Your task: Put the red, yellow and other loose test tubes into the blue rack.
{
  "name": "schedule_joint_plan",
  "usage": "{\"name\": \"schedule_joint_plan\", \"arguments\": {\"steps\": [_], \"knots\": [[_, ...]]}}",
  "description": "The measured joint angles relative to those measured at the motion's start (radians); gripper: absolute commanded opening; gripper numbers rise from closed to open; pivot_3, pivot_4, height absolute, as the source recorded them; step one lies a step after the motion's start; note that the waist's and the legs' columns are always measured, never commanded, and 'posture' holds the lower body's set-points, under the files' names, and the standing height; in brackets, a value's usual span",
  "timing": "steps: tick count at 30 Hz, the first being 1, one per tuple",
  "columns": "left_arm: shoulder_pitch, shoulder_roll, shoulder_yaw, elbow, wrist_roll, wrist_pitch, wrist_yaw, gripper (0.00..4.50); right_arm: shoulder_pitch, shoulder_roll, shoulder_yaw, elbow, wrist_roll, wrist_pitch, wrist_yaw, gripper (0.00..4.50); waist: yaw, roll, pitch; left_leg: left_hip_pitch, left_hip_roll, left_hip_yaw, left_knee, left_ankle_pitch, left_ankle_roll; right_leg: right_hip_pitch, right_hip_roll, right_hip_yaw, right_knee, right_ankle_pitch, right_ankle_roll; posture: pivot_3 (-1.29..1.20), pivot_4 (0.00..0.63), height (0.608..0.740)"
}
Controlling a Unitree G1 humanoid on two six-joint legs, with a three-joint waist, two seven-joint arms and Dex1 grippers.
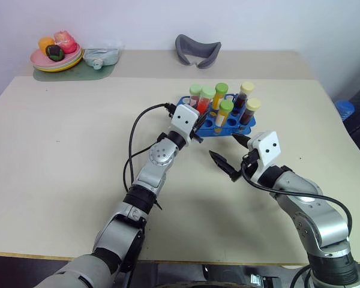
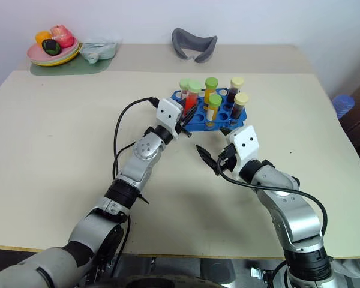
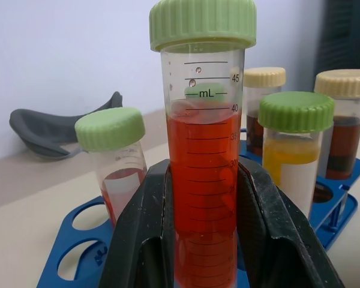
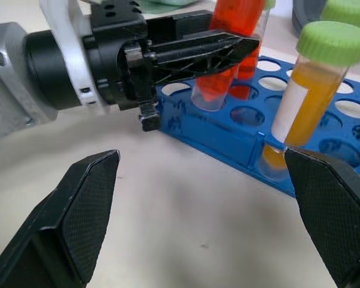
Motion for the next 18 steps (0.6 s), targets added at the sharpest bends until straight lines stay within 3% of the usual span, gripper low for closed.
{"name": "schedule_joint_plan", "arguments": {"steps": [15, 18], "knots": [[-0.018, -0.028, 0.038, 0.106, 0.016, -0.052, 0.000, 0.77, -0.009, 0.000, 0.001, 0.000, -0.002, 0.005, -0.004, 4.50, 0.000, 0.000, 0.000, 0.000, 0.000, 0.000, 0.000, 0.000, 0.000, 0.000, 0.000, 0.000, 0.000, 0.000, 0.000, 0.00, 0.150, 0.740], [-0.019, -0.033, 0.046, 0.109, 0.013, -0.050, -0.008, 2.21, -0.013, 0.000, 0.002, 0.000, -0.002, 0.005, -0.004, 4.50, -0.001, 0.000, 0.000, 0.000, 0.000, 0.000, 0.000, 0.000, 0.000, 0.000, 0.000, 0.000, 0.000, 0.000, 0.000, 0.00, 0.150, 0.740]]}}
